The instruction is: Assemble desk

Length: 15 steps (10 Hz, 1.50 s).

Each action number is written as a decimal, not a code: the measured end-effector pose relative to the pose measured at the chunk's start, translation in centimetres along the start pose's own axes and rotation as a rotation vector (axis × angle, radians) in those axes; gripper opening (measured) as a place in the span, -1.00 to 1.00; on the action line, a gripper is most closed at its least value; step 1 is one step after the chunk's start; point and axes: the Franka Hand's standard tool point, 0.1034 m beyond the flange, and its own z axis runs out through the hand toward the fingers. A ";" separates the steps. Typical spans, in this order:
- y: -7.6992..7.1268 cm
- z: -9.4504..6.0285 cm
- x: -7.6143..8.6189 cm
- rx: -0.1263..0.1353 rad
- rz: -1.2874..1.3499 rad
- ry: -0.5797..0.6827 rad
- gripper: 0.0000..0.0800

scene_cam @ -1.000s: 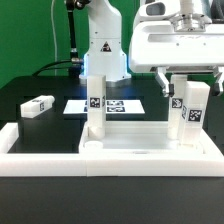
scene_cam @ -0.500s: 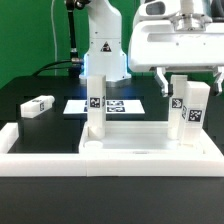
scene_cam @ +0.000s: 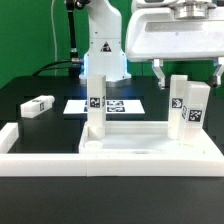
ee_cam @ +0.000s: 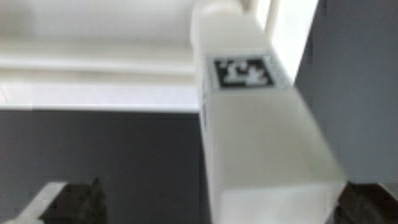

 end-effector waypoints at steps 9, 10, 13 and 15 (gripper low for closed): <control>-0.1 1.2 0.5 -0.017 0.070 -0.173 0.28; -0.1 1.2 0.5 -0.019 0.106 -0.173 -0.06; -0.1 1.2 0.5 -0.034 0.285 -0.171 -0.28; -0.2 1.3 0.4 -0.051 0.445 -0.167 -0.28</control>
Offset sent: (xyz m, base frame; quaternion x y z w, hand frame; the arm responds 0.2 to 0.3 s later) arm 0.0073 -0.0023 -0.0050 -0.0073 -0.1103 -0.0017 0.9939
